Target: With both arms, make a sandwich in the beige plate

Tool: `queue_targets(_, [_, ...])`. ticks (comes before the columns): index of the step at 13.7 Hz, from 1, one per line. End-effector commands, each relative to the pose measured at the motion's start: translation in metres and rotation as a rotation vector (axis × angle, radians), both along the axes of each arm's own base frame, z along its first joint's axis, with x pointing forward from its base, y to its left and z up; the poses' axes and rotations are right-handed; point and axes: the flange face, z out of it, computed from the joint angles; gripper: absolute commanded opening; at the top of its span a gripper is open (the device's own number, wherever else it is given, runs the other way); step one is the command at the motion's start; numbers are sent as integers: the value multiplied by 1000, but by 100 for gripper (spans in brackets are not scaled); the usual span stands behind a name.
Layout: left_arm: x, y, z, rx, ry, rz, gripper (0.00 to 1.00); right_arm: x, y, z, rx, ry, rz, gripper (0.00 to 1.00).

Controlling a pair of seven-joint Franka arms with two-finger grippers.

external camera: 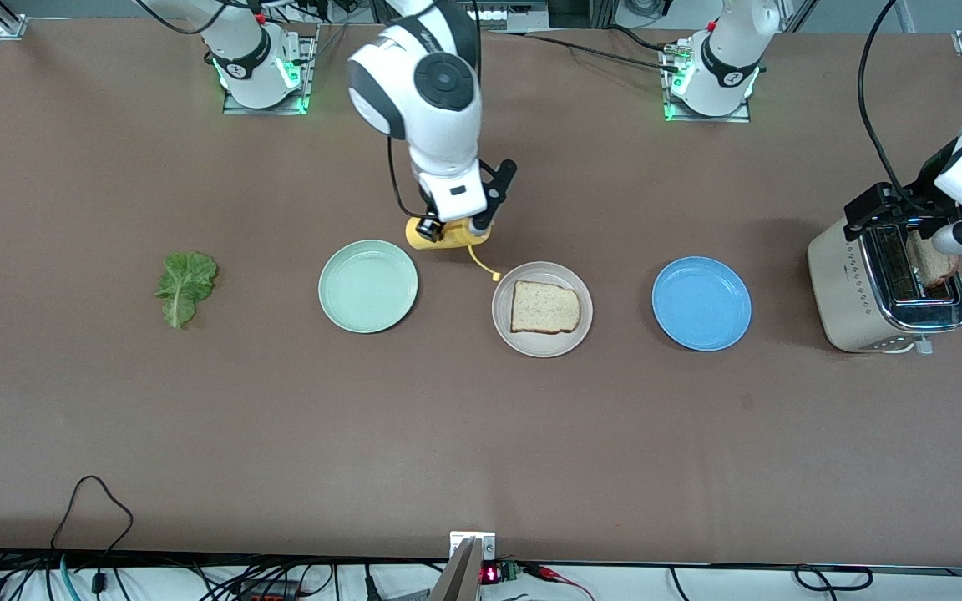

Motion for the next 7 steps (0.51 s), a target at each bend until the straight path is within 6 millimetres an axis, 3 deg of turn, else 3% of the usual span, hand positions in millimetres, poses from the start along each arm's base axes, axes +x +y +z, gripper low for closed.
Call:
queue_targets(1, [1,-3,8,-22,-4,-18,100,3,9,0,-27,-27,19,0])
queue_targets(7, [1,10,6,-23,0,2,100,1,12,-5,-54,-45,50,0])
